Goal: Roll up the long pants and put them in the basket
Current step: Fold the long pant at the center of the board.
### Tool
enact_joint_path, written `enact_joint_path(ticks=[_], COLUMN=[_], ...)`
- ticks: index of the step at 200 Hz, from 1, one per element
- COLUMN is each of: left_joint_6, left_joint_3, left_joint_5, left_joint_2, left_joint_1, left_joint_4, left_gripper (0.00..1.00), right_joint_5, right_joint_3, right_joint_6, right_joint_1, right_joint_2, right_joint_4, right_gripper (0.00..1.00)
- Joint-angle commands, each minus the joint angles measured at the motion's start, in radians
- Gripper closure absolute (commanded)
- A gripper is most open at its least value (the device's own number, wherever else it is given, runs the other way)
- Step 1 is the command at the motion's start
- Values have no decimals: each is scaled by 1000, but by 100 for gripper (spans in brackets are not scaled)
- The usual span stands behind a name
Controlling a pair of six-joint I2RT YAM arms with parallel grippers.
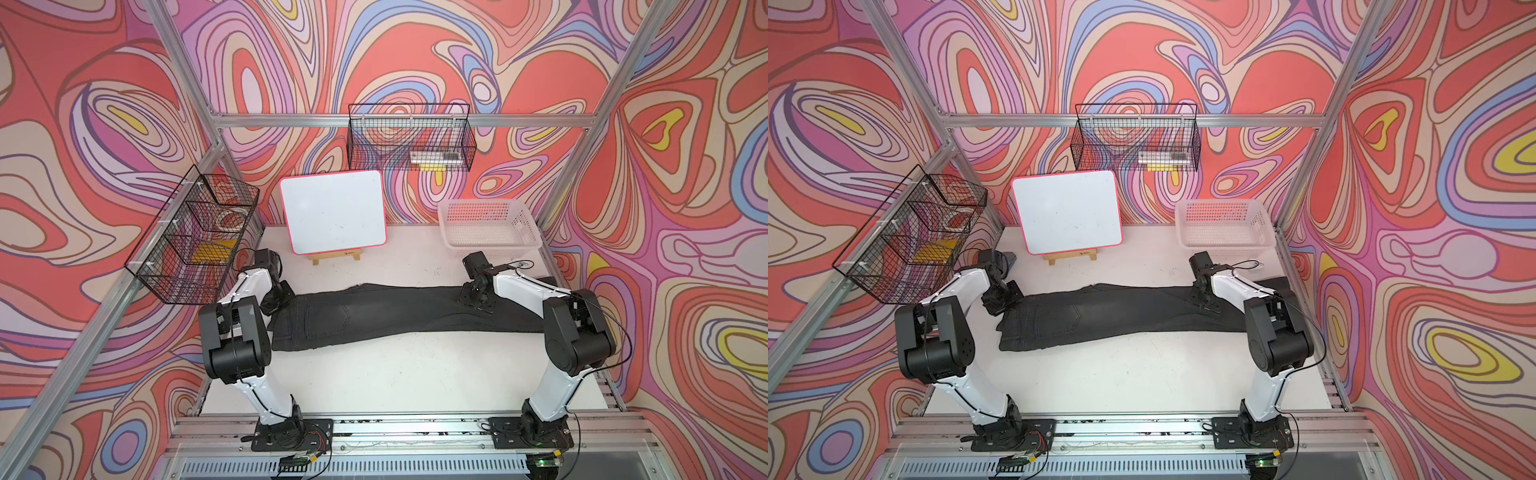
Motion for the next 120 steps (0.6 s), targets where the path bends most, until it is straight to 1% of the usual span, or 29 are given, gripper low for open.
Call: enact_joint_path(ticks=[1,16,41,63,84,96,114,120], left_joint_6=[-27,-34,-46,-80,-120,-137,-142,-131], left_joint_3=[81,122,195,242,265,287,312,323], left_joint_5=[8,4,-4,-43,-78,-95,-118,-132], left_joint_2=[-81,-83,-29,22,59,89,116,116], left_joint_1=[2,2,2,2,2,2,-3,-10], left_joint_4=[-90,-133,-181,-179,-133,-125,-115,-121], left_gripper=[100,100,100,100,100,94,73,69], right_joint_5=[2,-5,-16,-21,-17,0,11,8], right_joint_3=[25,37,53,56,39,16,-39,-59], right_joint_6=[-14,-20,-26,-32,-41,-33,-9,-2], right_joint_1=[5,5,5,5,5,4,-18,-33], right_joint_2=[12,26,45,43,40,29,-8,-23], right_joint_4=[-16,-16,-14,-8,-10,-17,-12,-7], right_gripper=[33,33,34,34,34,34,33,33])
